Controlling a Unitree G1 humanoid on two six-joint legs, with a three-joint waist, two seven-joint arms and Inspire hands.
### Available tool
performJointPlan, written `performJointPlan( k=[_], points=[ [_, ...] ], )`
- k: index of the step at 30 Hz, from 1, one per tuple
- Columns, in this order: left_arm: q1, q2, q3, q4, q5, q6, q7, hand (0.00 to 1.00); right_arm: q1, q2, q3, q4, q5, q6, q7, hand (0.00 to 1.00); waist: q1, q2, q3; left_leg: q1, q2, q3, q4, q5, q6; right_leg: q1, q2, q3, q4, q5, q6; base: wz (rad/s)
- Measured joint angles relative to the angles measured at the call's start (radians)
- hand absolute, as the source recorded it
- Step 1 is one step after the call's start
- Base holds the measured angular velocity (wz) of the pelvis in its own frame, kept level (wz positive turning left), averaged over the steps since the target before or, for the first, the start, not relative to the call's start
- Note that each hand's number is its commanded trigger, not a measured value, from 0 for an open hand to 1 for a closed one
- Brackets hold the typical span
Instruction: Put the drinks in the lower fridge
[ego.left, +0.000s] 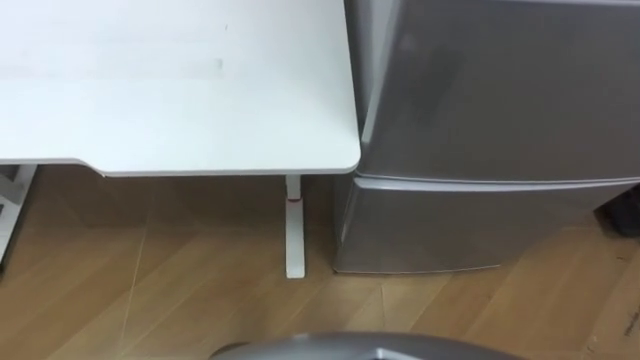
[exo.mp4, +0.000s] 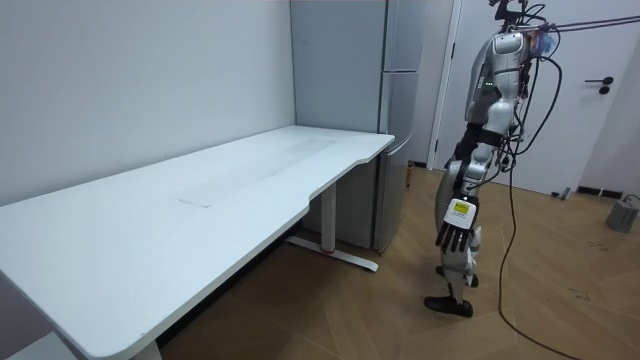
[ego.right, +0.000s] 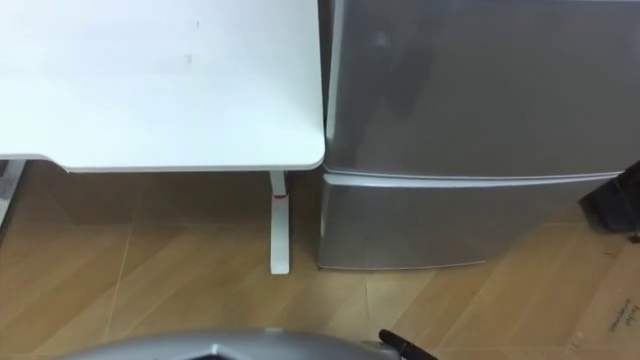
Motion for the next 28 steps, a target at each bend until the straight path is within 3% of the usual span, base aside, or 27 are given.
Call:
performJointPlan(
  k=[5, 18, 28],
  points=[
    [-0.008, -0.002, 0.001, -0.001, 0.040, 0.013, -0.020, 0.00, -0.017, 0.001, -0.003, -0.024, -0.117, -0.013, -0.041, 0.00, 0.000, 0.000, -0.0002, -0.004, -0.002, -0.008, 0.001, 0.000, 0.000, 0.001, -0.001, -0.005, 0.000, 0.000, 0.000, 0.04],
    [0.004, -0.021, 0.001, -0.003, 0.068, 0.050, -0.022, 0.00, -0.031, -0.001, -0.019, -0.027, -0.213, -0.017, -0.115, 0.00, -0.003, 0.001, -0.0008, 0.013, -0.014, -0.024, -0.001, -0.001, 0.003, 0.014, -0.010, -0.005, -0.001, -0.009, 0.007, 0.01],
    [0.004, -0.040, 0.003, -0.003, 0.069, 0.077, -0.024, 0.00, -0.038, -0.008, -0.024, -0.031, -0.258, -0.020, -0.185, 0.00, -0.002, 0.021, -0.0016, 0.013, -0.015, -0.027, -0.002, -0.003, 0.006, 0.017, -0.011, -0.007, 0.002, -0.010, 0.008, 0.00]
  ],
)
